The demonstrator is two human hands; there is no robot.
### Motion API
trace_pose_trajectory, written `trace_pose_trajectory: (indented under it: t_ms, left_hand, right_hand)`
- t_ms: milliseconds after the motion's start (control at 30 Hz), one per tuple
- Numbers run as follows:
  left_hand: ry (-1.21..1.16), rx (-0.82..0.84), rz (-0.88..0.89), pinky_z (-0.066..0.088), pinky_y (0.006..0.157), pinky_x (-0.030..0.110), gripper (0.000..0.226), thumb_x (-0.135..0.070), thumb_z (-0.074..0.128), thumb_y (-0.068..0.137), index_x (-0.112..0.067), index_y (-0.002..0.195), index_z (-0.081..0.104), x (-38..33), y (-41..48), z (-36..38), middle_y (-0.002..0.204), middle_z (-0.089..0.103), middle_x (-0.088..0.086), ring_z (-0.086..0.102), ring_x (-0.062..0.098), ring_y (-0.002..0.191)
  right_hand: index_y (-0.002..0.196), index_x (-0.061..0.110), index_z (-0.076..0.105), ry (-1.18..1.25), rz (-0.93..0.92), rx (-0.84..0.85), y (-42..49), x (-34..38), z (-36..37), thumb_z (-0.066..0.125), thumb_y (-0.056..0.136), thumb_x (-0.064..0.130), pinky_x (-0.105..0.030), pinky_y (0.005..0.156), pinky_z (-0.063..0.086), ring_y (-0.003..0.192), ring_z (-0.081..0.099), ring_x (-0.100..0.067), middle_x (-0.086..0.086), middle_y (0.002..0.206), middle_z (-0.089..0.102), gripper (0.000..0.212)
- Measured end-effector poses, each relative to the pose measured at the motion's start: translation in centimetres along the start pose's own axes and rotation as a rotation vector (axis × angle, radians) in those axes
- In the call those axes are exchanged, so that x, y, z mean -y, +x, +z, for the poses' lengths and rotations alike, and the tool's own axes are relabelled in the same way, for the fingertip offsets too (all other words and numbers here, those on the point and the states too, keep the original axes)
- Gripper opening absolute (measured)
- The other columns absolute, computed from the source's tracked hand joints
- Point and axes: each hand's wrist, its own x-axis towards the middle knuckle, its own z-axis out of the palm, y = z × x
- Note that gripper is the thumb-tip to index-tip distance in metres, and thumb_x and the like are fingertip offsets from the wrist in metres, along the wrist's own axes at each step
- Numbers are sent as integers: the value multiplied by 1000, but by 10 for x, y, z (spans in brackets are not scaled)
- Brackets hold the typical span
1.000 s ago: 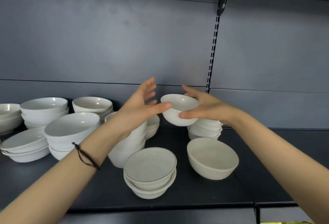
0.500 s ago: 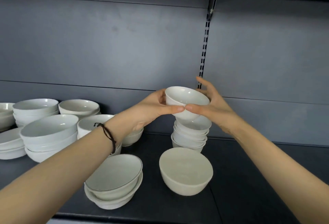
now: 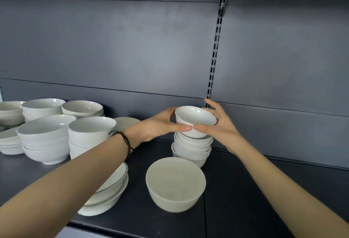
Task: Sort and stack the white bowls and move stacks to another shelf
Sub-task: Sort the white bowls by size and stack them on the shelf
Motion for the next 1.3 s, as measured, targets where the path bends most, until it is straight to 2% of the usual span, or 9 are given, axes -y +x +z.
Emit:
trace_pose_trajectory:
  t_ms: [167,267,400,467,633,867,1033,1167,1300]
  left_hand:
    - [-17,61,12,47,102,24,43,-12,70,88,-25,126,55,-2,1,12,124,66,-3,58,13,120]
    - [-61,39,-47,48,99,24,60,-23,75,83,-24,133,42,10,0,16,127,58,-8,54,13,124]
    - [-79,28,-77,46,102,26,95,-28,84,72,-23,145,24,19,-1,18,136,49,-8,49,7,127]
    - [-59,55,-82,45,104,24,107,-25,88,64,-29,147,19,22,-2,22,140,44,-10,44,5,130]
    - [80,14,-65,42,107,24,107,-20,88,68,-32,147,17,28,0,26,143,39,-12,39,7,134]
    - [211,6,-82,41,110,34,108,-44,87,60,-30,145,23,24,3,22,139,48,-15,45,6,130]
    - [223,77,-126,38,112,32,104,-36,83,74,-32,150,11,22,-1,20,144,40,-13,39,8,135]
    - [280,82,-168,35,109,24,89,-29,75,84,-28,151,16,11,-21,12,143,39,-14,39,5,134]
    - [532,-46,-199,42,93,9,47,-31,72,85,-27,129,57,-5,-59,-13,124,64,-8,61,1,107]
  right_hand:
    - [143,40,32,-6,-12,52,3,-14,-8,88,71,14,-23,96,49,117,57,-10,2,136,53,95]
    - [149,38,26,1,-13,80,1,-18,-6,83,76,12,-6,82,47,116,54,-1,4,141,45,96]
    - [148,46,14,71,-22,94,-7,-27,-3,90,67,19,-16,97,43,133,44,-9,6,150,33,114]
    - [140,57,12,99,-22,108,-13,-34,1,93,55,23,-14,92,49,132,45,-4,11,146,36,122]
    - [127,70,16,118,-18,87,-18,-45,6,92,42,32,-16,89,52,128,47,4,24,140,42,121]
    - [141,58,8,69,11,98,-10,-45,2,92,63,9,-33,108,45,128,49,-1,26,135,46,124]
    - [150,49,-2,81,39,141,-13,-44,-1,85,73,6,-21,98,46,132,45,-7,14,146,39,124]
    - [147,39,23,85,-35,-9,-16,-42,-13,82,74,2,-12,84,50,122,52,-3,7,142,45,101]
    - [119,40,54,-85,-229,-225,-22,-41,-26,88,71,18,-14,86,48,111,59,-12,3,124,56,62]
